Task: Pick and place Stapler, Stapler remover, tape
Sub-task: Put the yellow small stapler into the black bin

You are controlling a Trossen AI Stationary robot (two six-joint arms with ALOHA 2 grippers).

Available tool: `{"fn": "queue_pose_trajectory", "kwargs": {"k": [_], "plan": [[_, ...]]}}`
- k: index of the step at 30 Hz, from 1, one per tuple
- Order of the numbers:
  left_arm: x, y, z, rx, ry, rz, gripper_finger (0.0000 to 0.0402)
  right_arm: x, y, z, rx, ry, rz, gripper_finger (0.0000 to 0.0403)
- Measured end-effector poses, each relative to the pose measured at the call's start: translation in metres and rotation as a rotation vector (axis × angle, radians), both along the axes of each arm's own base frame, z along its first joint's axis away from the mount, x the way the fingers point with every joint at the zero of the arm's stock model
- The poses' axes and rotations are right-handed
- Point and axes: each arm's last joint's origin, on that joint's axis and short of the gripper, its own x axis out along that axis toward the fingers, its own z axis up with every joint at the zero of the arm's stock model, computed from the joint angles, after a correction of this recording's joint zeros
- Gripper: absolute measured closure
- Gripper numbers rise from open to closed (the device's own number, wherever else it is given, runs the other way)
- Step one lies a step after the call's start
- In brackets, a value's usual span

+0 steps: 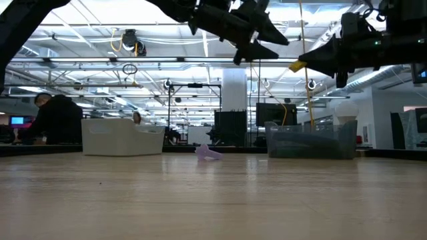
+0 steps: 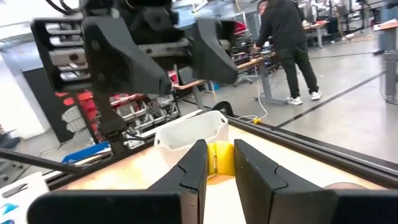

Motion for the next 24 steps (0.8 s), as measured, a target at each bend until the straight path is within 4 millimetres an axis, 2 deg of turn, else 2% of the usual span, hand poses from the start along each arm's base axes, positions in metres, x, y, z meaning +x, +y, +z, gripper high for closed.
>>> {"fn": "queue_pose_trajectory", "kwargs": {"k": [5, 15, 24], "plan": [[-0.013, 0.007, 0.009, 0.026, 0.064, 0.050, 0.0144, -0.002, -0.006, -0.004, 0.007, 0.037, -0.076, 0.0349], [-0.025, 0.011, -0.012, -0.052, 0.288, 0.072, 0.0144, -0.008, -0.017, -0.024, 0.046, 0.249, -0.298, 0.0349], [-0.027, 0.008, -0.017, -0.049, 0.347, 0.088, 0.0144, -0.016, -0.022, -0.039, 0.068, 0.422, -0.430, 0.0349]]}}
